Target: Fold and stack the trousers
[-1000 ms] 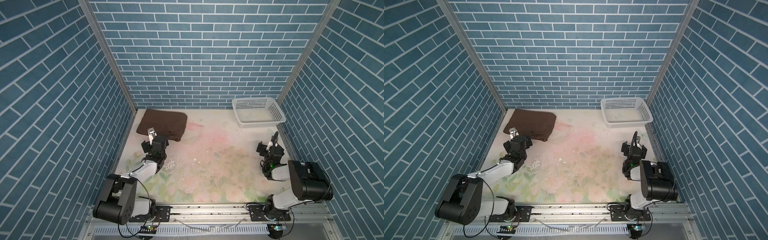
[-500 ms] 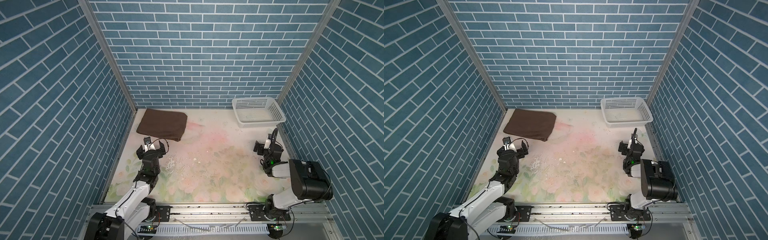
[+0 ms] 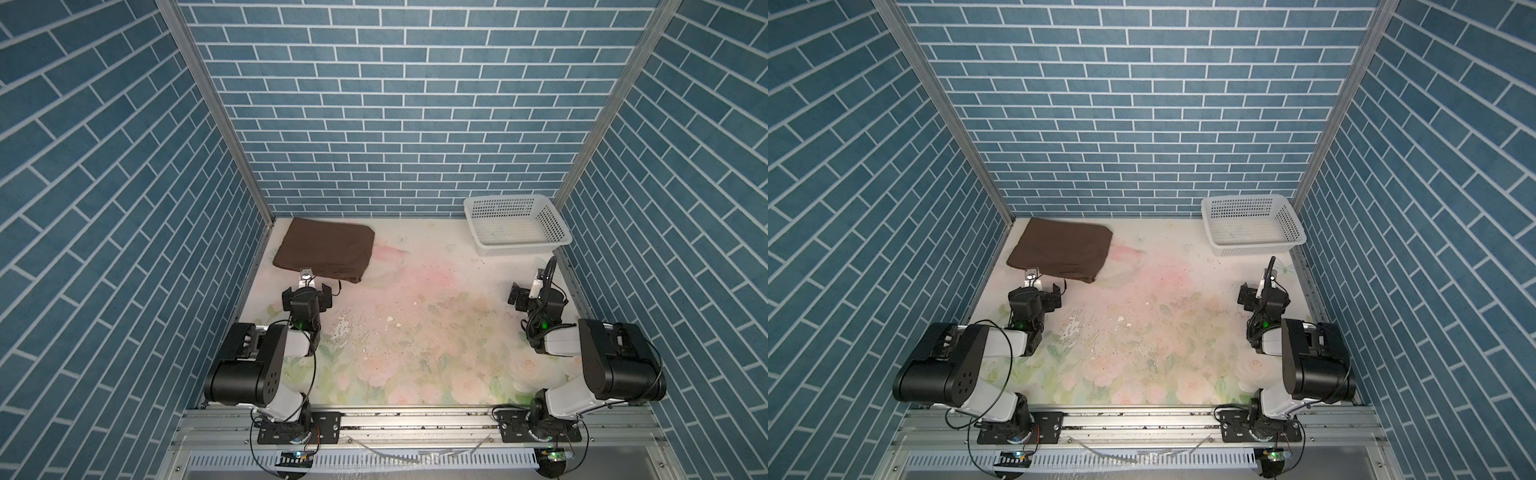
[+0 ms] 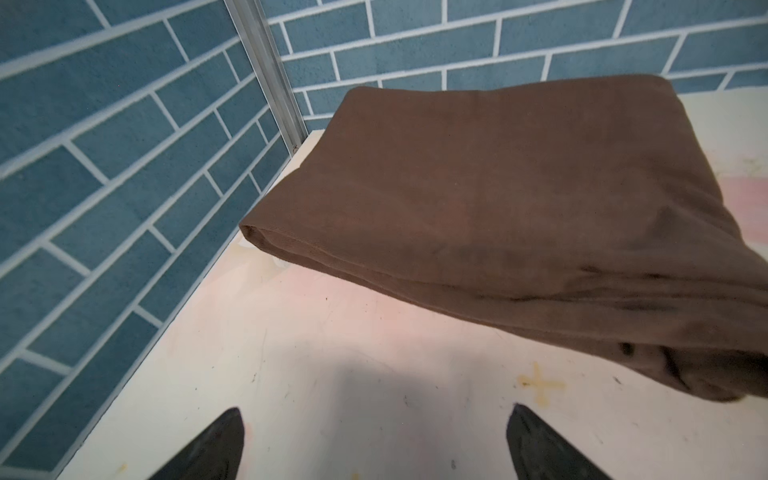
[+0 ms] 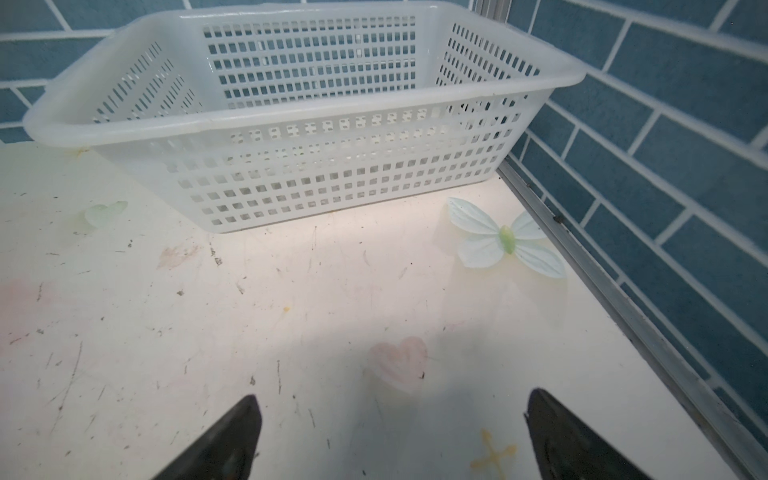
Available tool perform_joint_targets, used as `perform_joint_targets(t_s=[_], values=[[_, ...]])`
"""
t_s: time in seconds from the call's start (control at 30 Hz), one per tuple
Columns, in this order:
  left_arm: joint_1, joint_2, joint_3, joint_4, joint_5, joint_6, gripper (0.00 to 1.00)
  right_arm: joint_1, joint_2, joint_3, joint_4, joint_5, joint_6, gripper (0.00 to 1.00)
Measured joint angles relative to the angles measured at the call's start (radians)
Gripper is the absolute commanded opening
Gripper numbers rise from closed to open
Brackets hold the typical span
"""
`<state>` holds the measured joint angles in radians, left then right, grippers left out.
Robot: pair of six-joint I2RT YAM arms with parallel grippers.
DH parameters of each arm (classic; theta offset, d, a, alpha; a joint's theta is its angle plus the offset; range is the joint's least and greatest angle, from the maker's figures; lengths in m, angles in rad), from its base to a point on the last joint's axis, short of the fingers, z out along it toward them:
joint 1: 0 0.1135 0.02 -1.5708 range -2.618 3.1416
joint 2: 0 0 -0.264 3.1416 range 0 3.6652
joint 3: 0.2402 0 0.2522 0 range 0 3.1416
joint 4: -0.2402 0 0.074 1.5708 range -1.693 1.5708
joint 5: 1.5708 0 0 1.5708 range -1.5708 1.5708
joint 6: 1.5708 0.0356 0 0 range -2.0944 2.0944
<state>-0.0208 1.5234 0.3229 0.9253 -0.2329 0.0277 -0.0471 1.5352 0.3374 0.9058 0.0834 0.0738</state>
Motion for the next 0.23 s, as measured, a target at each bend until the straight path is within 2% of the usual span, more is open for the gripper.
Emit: perform_joint_targets(t_s=[0.23], values=[[0.023, -0.001, 0.008, 0.005, 0.113, -0.012, 0.99, -0.014, 0.001, 0.031, -0.042, -0.080, -0.001, 0.99]])
